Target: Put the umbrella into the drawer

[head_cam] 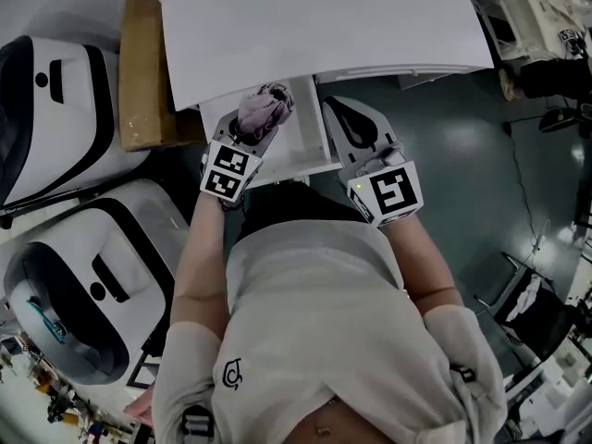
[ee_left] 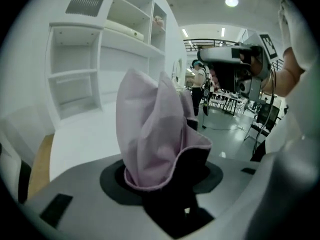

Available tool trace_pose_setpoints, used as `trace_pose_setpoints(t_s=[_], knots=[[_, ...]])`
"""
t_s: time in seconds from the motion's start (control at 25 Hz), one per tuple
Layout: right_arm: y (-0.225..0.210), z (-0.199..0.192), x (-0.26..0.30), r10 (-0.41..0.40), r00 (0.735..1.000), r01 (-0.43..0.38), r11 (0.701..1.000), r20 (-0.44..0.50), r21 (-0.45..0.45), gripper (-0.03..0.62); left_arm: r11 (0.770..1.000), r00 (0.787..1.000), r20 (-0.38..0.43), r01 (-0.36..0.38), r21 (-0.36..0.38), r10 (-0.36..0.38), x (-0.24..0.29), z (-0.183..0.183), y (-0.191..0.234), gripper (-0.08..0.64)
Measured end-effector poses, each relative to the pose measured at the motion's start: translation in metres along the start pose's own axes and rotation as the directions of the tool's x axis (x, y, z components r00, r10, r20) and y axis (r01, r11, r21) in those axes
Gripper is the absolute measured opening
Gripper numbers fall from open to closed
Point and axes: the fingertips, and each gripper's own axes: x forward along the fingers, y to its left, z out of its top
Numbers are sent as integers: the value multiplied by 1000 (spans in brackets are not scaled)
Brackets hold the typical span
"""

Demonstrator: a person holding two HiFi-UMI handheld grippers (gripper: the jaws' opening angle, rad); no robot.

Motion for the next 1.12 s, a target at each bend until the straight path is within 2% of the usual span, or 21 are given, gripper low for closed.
trace_pose_setpoints(t_s=[0.12,0.24,0.64,0.88,1.12], knots=[[-14,-17,4,3,1000,-3,1000,-26,20,6,999,995,-96,40,-25,-42,32,-30,-3,232],[-29,-37,5,-1,998,4,999,-61,45,6,996,980,-178,80,-42,-86,64,-55,-8,232],[-57,-93,0,-43,989,58,993,-139,105,6,982,910,-374,146,-118,-180,126,-127,-18,233],[-59,-126,2,-38,983,67,985,-178,160,6,983,855,-486,137,-125,-181,143,-162,-14,235],[-56,-145,11,-22,980,59,981,-200,183,6,984,825,-538,118,-131,-171,157,-183,-9,236]])
